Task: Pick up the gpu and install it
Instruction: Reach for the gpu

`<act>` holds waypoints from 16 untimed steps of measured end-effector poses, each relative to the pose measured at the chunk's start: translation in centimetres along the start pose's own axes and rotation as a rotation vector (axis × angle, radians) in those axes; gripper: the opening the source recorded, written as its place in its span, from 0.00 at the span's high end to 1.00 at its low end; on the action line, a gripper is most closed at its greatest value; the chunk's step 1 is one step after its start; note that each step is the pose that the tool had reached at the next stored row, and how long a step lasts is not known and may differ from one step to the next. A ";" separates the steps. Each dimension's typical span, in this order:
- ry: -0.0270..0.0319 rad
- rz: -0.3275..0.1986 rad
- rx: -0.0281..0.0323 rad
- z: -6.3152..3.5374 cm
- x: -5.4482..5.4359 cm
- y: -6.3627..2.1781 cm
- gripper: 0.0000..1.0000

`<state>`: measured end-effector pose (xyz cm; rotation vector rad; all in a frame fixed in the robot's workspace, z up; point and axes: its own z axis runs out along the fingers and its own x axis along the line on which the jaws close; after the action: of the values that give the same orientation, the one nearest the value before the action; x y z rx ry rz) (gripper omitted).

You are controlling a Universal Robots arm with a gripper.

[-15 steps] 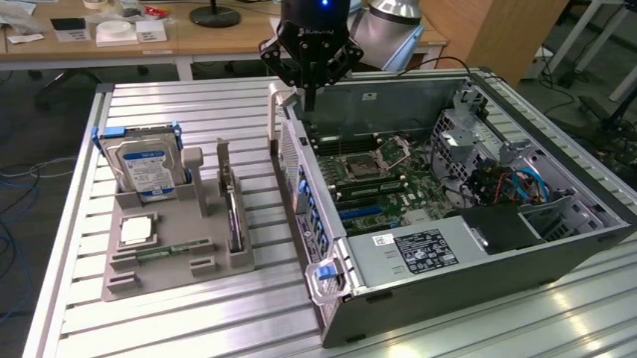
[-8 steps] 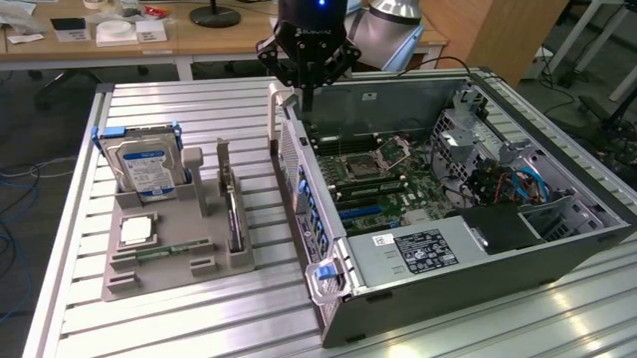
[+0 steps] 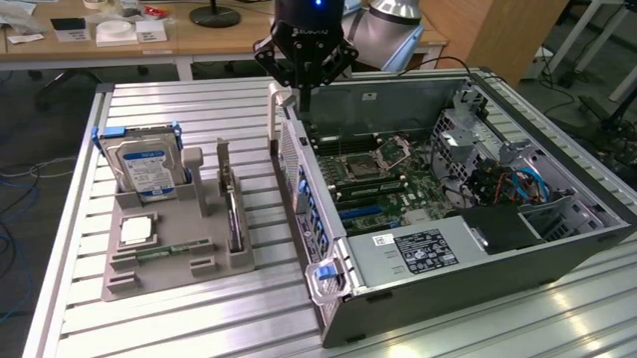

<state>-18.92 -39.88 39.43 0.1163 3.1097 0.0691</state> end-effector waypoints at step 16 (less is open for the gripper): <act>-0.0001 0.000 0.0000 -0.02 0.7 -0.05 0.89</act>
<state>-19.63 -39.88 39.43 0.1164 3.1096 0.0691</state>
